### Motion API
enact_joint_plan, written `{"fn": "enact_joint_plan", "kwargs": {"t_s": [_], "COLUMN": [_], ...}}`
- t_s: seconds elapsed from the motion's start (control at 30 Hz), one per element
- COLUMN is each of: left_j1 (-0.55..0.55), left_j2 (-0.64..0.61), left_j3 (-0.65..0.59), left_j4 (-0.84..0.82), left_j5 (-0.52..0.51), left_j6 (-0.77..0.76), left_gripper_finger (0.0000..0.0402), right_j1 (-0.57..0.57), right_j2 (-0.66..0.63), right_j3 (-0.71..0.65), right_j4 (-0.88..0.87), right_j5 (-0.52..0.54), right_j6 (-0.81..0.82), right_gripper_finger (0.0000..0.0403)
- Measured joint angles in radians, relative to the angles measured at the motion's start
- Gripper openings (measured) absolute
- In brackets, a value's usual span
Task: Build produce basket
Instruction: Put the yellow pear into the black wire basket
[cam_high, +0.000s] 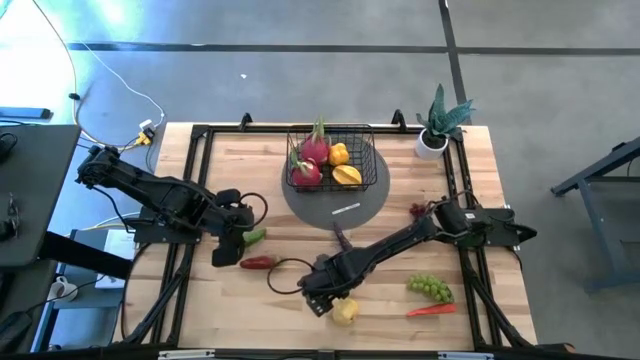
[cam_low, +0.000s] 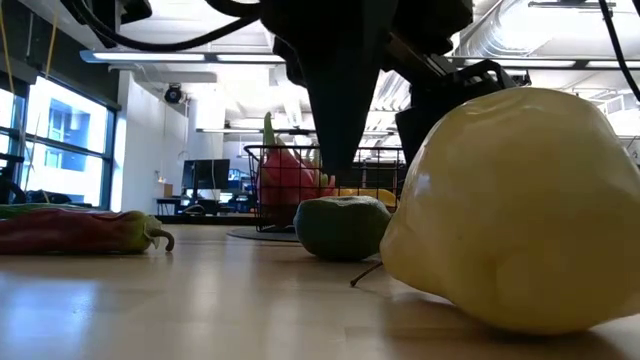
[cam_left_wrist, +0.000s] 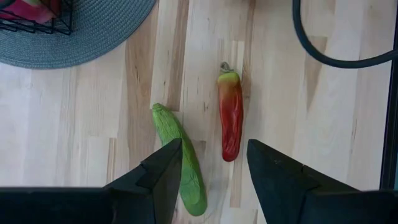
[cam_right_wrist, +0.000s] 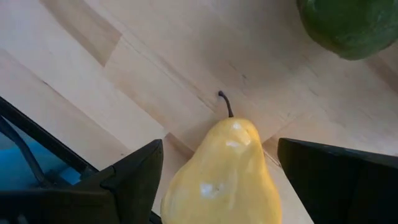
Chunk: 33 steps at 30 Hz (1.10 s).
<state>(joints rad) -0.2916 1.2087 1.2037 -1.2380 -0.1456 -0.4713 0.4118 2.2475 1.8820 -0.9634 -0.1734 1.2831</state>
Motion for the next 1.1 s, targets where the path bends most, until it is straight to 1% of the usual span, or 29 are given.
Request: {"fn": "enact_joint_plan", "kwargs": {"t_s": [0.07, 0.2, 0.3, 0.6, 0.87, 0.97, 1.1], "left_j1": [0.000, 0.000, 0.000, 0.000, 0.001, 0.001, 0.001], "left_j2": [0.000, -0.006, -0.013, -0.030, -0.031, -0.031, -0.031], "left_j3": [0.000, 0.000, -0.001, -0.001, -0.001, -0.001, -0.001], "left_j4": [-0.007, -0.079, -0.107, -0.102, -0.104, -0.104, -0.103], "left_j5": [0.003, 0.009, 0.008, -0.001, -0.005, -0.008, -0.015], "left_j6": [-0.001, -0.042, -0.050, -0.050, -0.049, -0.031, -0.025], "left_gripper_finger": [0.0172, 0.0172, 0.0172, 0.0172, 0.0172, 0.0172, 0.0172], "right_j1": [0.006, 0.017, 0.017, 0.016, 0.016, 0.016, 0.015], "right_j2": [0.000, 0.000, 0.002, 0.058, 0.081, 0.083, 0.083], "right_j3": [0.000, 0.000, 0.000, 0.001, 0.001, 0.001, 0.001], "right_j4": [0.000, 0.000, 0.000, 0.043, -0.013, -0.042, -0.043], "right_j5": [0.008, 0.043, 0.047, 0.007, -0.021, -0.056, -0.067], "right_j6": [0.000, 0.002, 0.003, 0.000, -0.002, 0.000, 0.000], "right_gripper_finger": [0.0298, 0.0298, 0.0298, 0.0298, 0.0297, 0.0282, 0.0237]}}
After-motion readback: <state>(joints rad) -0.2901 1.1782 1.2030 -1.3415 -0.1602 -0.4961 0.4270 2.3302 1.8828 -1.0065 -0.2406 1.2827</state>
